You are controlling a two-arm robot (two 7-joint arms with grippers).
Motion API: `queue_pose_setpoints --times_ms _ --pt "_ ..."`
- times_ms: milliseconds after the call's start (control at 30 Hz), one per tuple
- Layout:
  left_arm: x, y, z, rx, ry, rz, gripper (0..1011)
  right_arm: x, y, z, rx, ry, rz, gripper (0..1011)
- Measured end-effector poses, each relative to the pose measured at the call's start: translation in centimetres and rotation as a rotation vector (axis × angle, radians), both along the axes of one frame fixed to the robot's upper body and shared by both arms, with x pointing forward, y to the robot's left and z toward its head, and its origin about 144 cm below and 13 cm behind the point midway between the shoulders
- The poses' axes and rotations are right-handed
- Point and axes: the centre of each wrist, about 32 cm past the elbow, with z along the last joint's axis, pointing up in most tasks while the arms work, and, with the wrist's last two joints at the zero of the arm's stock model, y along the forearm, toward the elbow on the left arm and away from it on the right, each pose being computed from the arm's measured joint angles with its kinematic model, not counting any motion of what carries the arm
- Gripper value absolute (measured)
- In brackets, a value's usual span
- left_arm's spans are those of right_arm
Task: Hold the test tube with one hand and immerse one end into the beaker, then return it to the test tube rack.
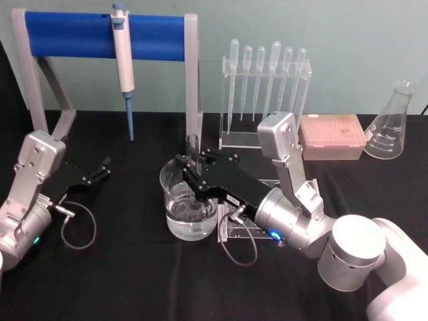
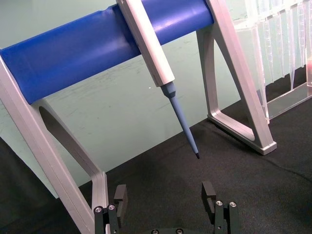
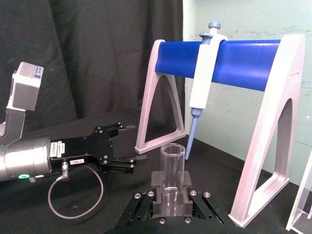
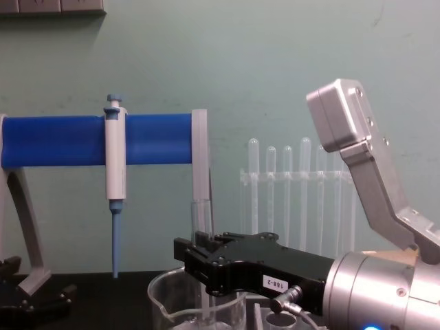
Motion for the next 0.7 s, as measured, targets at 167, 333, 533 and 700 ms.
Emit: queue_pose_setpoints --times_ms 167,333,533,700 --pt "0.00 0.00 0.00 0.000 0.000 0.000 1000 0.01 0.00 0.03 0.000 0.000 0.000 225" --pt "0.00 0.00 0.00 0.000 0.000 0.000 1000 0.02 0.01 0.06 0.001 0.000 0.000 225" --pt "0.00 0.00 0.00 0.000 0.000 0.000 1000 0.03 0.01 0.09 0.001 0.000 0.000 225" --pt "0.00 0.00 0.00 0.000 0.000 0.000 1000 0.03 0.01 0.10 0.001 0.000 0.000 225"
